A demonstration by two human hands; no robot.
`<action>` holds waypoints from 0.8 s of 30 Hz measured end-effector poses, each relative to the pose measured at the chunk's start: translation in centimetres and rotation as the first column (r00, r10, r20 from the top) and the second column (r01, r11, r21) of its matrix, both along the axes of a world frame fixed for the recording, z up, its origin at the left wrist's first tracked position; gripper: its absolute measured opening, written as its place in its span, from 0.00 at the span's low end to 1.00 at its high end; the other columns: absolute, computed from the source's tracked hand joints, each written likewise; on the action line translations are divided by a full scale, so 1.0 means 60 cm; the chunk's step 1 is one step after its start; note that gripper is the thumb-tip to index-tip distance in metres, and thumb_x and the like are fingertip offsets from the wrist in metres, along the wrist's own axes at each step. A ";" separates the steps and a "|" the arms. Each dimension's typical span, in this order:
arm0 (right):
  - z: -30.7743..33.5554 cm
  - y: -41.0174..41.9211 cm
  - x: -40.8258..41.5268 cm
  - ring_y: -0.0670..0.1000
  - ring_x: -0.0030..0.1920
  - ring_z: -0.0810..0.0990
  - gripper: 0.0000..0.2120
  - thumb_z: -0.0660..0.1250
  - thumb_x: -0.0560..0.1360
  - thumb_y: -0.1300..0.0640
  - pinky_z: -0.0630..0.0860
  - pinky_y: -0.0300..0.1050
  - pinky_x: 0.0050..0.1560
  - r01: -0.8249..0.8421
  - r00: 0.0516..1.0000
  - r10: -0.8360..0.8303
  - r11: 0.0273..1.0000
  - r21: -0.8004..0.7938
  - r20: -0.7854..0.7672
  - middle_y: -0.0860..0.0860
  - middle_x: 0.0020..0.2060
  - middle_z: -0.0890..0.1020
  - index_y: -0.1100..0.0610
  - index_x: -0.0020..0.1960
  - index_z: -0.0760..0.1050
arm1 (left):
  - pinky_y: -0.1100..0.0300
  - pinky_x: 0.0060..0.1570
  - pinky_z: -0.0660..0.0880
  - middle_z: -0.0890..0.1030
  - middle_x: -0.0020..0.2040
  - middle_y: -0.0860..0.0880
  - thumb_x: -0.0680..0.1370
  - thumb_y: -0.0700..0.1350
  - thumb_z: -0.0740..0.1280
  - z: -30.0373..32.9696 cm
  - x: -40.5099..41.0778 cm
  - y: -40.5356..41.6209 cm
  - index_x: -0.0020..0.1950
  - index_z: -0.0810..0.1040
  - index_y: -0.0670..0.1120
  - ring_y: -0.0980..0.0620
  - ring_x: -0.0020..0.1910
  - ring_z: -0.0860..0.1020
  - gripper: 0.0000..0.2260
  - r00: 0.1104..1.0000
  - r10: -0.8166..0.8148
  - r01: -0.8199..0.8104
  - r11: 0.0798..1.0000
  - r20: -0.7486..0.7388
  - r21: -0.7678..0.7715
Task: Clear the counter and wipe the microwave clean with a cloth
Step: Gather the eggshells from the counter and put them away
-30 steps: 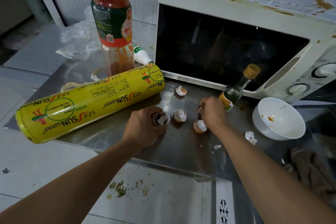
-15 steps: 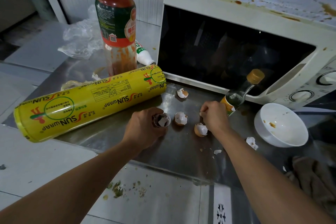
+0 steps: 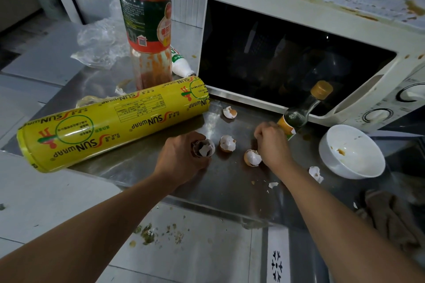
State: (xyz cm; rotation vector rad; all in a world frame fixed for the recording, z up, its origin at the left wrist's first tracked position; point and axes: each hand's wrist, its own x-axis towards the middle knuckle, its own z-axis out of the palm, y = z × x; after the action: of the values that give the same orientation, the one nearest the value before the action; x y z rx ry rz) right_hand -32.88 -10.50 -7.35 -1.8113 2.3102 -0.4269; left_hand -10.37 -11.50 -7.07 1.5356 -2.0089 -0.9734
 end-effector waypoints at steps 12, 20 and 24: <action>0.019 0.105 0.013 0.53 0.41 0.76 0.05 0.66 0.74 0.66 0.70 0.45 0.41 0.025 0.988 -0.004 0.991 -0.129 0.156 0.56 0.47 0.79 0.60 0.46 0.80 | 0.59 0.45 0.76 0.83 0.48 0.52 0.65 0.49 0.76 0.009 0.003 0.035 0.54 0.80 0.55 0.53 0.46 0.79 0.19 0.998 -0.039 0.040 0.999 0.051 -0.016; 0.017 0.167 0.027 0.53 0.46 0.77 0.01 0.72 0.70 0.59 0.75 0.48 0.45 0.054 0.994 -0.057 0.998 0.038 0.094 0.51 0.43 0.79 0.54 0.40 0.81 | 0.54 0.49 0.78 0.83 0.50 0.50 0.66 0.49 0.76 0.016 -0.001 0.066 0.56 0.79 0.53 0.51 0.49 0.79 0.19 0.995 -0.070 0.070 0.998 0.078 0.000; 0.006 0.171 0.040 0.51 0.48 0.75 0.02 0.73 0.70 0.59 0.71 0.44 0.47 0.036 0.991 -0.042 0.998 0.050 0.128 0.51 0.43 0.78 0.56 0.43 0.82 | 0.53 0.49 0.78 0.83 0.51 0.51 0.67 0.49 0.76 0.015 0.000 0.074 0.56 0.79 0.54 0.52 0.49 0.79 0.19 0.993 -0.092 0.092 0.996 0.073 0.008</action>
State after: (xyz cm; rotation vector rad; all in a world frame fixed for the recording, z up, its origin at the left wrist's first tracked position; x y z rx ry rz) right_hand -30.50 -0.23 -6.98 -1.6680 2.2517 -0.4754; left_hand -10.39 -7.06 -6.18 1.5131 -2.1471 -0.9700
